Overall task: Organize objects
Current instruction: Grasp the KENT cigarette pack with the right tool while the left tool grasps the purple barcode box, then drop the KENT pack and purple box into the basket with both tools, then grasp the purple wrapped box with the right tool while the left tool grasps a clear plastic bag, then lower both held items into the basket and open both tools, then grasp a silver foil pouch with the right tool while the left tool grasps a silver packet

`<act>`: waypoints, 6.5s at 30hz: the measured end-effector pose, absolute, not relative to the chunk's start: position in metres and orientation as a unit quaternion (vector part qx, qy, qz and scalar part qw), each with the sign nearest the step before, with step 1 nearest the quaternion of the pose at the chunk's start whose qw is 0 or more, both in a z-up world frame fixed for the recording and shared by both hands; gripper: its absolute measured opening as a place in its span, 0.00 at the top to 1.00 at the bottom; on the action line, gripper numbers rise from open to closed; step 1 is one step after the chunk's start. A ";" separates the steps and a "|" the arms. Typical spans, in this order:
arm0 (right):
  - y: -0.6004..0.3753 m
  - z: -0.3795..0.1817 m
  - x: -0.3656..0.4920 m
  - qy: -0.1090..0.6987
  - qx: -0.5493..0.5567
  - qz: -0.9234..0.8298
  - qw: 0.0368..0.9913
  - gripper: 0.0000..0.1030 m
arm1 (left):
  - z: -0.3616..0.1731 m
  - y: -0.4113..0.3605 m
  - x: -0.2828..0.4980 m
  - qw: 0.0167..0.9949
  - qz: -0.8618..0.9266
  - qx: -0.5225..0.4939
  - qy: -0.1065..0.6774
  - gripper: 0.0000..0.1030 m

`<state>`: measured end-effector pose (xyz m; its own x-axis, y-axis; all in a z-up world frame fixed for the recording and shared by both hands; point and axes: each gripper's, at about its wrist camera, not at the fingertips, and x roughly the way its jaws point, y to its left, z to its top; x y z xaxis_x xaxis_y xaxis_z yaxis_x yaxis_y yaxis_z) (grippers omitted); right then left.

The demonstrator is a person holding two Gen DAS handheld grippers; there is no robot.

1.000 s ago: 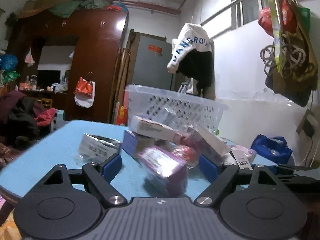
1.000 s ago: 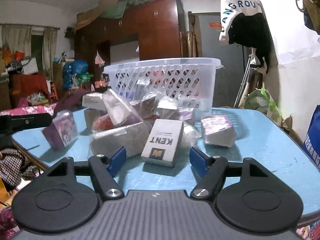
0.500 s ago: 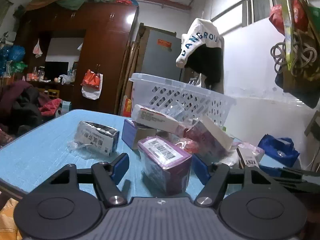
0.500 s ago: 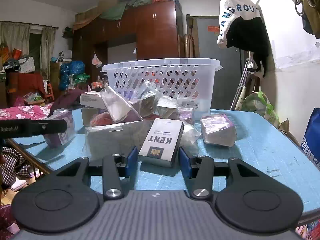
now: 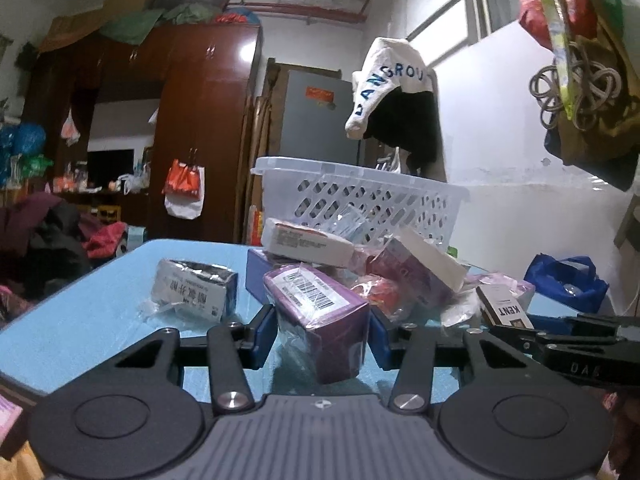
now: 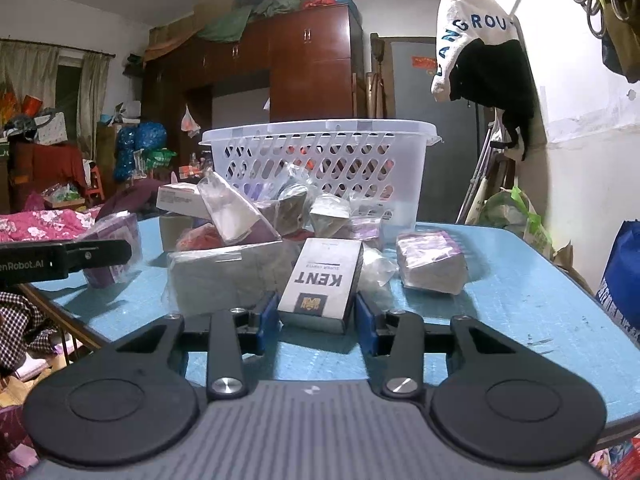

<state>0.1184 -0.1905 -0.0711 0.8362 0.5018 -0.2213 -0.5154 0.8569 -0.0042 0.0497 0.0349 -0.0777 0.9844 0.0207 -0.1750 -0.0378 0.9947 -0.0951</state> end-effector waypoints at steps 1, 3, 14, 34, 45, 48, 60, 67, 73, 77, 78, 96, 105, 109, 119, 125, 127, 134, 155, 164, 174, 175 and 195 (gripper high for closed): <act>-0.192 -0.071 0.117 0.104 -0.031 0.266 0.958 0.57 | -0.077 0.034 0.049 0.995 0.012 -0.047 0.085 0.50; -0.195 -0.069 0.114 0.095 -0.030 0.263 0.960 0.57 | -0.077 0.033 0.048 0.996 0.009 -0.041 0.079 0.50; -0.213 -0.063 0.114 0.080 -0.013 0.285 0.955 0.57 | -0.075 0.022 0.039 0.999 -0.029 -0.015 0.043 0.50; -0.165 0.080 0.232 0.046 -0.028 0.351 0.935 0.58 | 0.088 0.028 0.209 0.996 -0.048 -0.010 0.072 0.50; -0.142 0.062 0.279 0.115 -0.063 0.327 0.936 0.18 | 0.052 0.049 0.237 0.989 -0.031 -0.047 0.138 0.12; -0.174 0.056 0.247 0.102 -0.032 0.333 0.937 0.03 | 0.050 0.047 0.194 0.988 -0.053 -0.053 0.132 0.11; -0.219 -0.032 0.212 0.190 -0.033 0.291 0.937 0.06 | -0.058 0.015 0.058 0.981 -0.141 -0.061 0.119 0.07; -0.218 -0.037 0.208 0.189 -0.035 0.293 0.937 0.41 | -0.069 -0.006 0.072 0.977 -0.151 -0.037 0.145 0.07; -0.230 -0.044 0.186 0.177 -0.021 0.302 0.936 0.51 | -0.077 -0.023 0.078 0.978 -0.143 -0.007 0.155 0.07; -0.238 -0.048 0.165 0.166 -0.013 0.303 0.939 0.50 | -0.078 -0.020 0.079 0.976 -0.148 -0.013 0.160 0.07; -0.239 -0.048 0.161 0.163 -0.016 0.298 0.940 0.49 | -0.078 -0.020 0.079 0.976 -0.147 -0.015 0.159 0.07; -0.233 -0.060 0.173 0.164 -0.018 0.268 0.949 0.49 | -0.084 -0.024 0.087 0.979 -0.129 -0.008 0.156 0.10; -0.238 -0.061 0.167 0.149 -0.029 0.256 0.955 0.54 | -0.087 -0.030 0.084 0.980 -0.125 0.013 0.154 0.68; -0.235 -0.060 0.168 0.142 -0.034 0.251 0.957 0.53 | -0.088 -0.032 0.084 0.981 -0.124 0.018 0.151 0.68; -0.245 -0.056 0.156 0.117 -0.020 0.241 0.963 0.57 | -0.084 -0.036 0.064 0.980 -0.163 0.016 0.117 0.70; -0.253 -0.051 0.143 0.101 0.007 0.245 0.964 0.57 | -0.080 -0.040 0.056 0.978 -0.178 0.011 0.104 0.70; -0.252 -0.051 0.143 0.101 0.010 0.247 0.964 0.57 | -0.079 -0.039 0.056 0.979 -0.175 0.008 0.102 0.70; -0.248 -0.048 0.143 0.094 0.029 0.262 0.960 0.57 | -0.064 -0.027 0.047 0.978 -0.191 -0.033 0.072 0.70; -0.124 0.062 0.282 0.110 -0.061 0.296 0.947 0.55 | 0.075 0.065 0.266 0.977 -0.067 -0.105 0.172 0.43; -0.176 0.043 0.205 0.074 -0.015 0.335 0.939 0.00 | 0.056 0.078 0.161 0.992 -0.055 -0.037 0.107 0.09; -0.188 -0.049 0.116 0.091 0.007 0.372 0.924 0.00 | -0.034 0.103 0.107 0.985 0.029 -0.001 0.170 0.01; -0.180 -0.054 0.116 0.092 -0.010 0.369 0.925 0.00 | -0.037 0.103 0.112 0.983 0.036 0.004 0.178 0.01; -0.156 -0.077 0.119 0.120 -0.032 0.354 0.927 0.49 | -0.054 0.114 0.102 0.982 0.030 -0.030 0.184 0.28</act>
